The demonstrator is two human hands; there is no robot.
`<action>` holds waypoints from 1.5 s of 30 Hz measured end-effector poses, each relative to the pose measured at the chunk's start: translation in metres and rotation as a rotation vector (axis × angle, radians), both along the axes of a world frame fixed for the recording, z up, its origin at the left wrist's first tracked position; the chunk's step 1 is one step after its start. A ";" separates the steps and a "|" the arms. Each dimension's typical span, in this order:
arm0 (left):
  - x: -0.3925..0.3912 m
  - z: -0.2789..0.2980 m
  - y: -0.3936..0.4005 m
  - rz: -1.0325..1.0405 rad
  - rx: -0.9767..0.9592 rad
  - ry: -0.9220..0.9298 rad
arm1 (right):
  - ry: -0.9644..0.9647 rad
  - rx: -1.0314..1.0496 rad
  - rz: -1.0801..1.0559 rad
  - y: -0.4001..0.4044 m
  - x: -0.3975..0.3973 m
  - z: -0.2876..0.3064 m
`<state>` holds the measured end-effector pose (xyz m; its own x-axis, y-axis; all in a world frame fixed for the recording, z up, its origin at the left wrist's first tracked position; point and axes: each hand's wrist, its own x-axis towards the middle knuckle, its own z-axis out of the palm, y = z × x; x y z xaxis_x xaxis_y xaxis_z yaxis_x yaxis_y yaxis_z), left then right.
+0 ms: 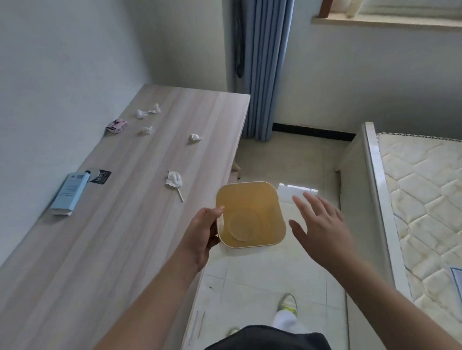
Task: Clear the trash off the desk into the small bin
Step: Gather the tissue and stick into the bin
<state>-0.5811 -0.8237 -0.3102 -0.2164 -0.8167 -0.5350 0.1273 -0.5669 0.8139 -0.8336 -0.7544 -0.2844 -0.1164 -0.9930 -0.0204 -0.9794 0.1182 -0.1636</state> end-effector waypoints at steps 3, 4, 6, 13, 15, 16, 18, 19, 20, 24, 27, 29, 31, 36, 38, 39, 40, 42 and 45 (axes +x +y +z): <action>-0.010 -0.001 -0.016 0.083 0.012 -0.012 | -0.039 0.022 0.061 -0.034 -0.015 -0.006; -0.015 0.000 -0.021 0.117 0.016 -0.018 | -0.048 0.023 0.089 -0.046 -0.021 -0.007; -0.024 0.003 -0.028 0.192 0.023 -0.025 | -0.066 0.023 0.139 -0.069 -0.032 -0.006; -0.039 0.020 -0.042 0.446 -0.011 -0.045 | -0.072 0.021 0.355 -0.147 -0.049 -0.003; -0.033 0.019 -0.036 0.553 -0.040 -0.077 | -0.074 0.030 0.413 -0.163 -0.041 -0.005; -0.028 0.019 -0.032 0.606 -0.053 -0.095 | -0.079 0.029 0.440 -0.170 -0.035 -0.005; -0.014 0.018 -0.024 0.685 -0.061 -0.121 | -0.098 0.030 0.490 -0.183 -0.021 -0.008; -0.007 0.019 -0.021 0.720 -0.064 -0.122 | -0.106 0.033 0.514 -0.189 -0.013 -0.009; 0.000 0.021 -0.018 0.761 -0.064 -0.113 | -0.113 0.035 0.543 -0.195 -0.004 -0.010; 0.034 0.021 -0.012 0.855 -0.059 -0.108 | -0.117 0.046 0.671 -0.218 0.039 -0.012; 0.056 0.013 -0.010 0.854 -0.076 -0.108 | -0.087 0.041 0.755 -0.237 0.079 -0.016; 0.073 0.006 -0.011 0.860 -0.064 -0.095 | -0.078 0.054 0.795 -0.248 0.108 -0.017; 0.090 0.001 -0.012 0.882 -0.041 -0.067 | -0.071 0.074 0.835 -0.256 0.133 -0.021; 0.126 -0.008 -0.018 0.928 0.025 -0.044 | -0.022 0.133 0.873 -0.278 0.171 -0.036; 0.137 -0.008 -0.020 0.938 0.043 -0.049 | 0.006 0.165 0.869 -0.286 0.180 -0.044; 0.143 -0.009 -0.021 0.945 0.049 -0.049 | 0.023 0.187 0.870 -0.290 0.184 -0.049; 0.147 -0.009 -0.022 0.957 0.054 -0.047 | 0.034 0.212 0.871 -0.294 0.188 -0.053; 0.153 -0.010 -0.023 0.983 0.055 -0.042 | 0.039 0.259 0.876 -0.300 0.196 -0.060; 0.158 -0.016 -0.026 1.009 0.047 -0.041 | 0.012 0.306 0.892 -0.314 0.212 -0.071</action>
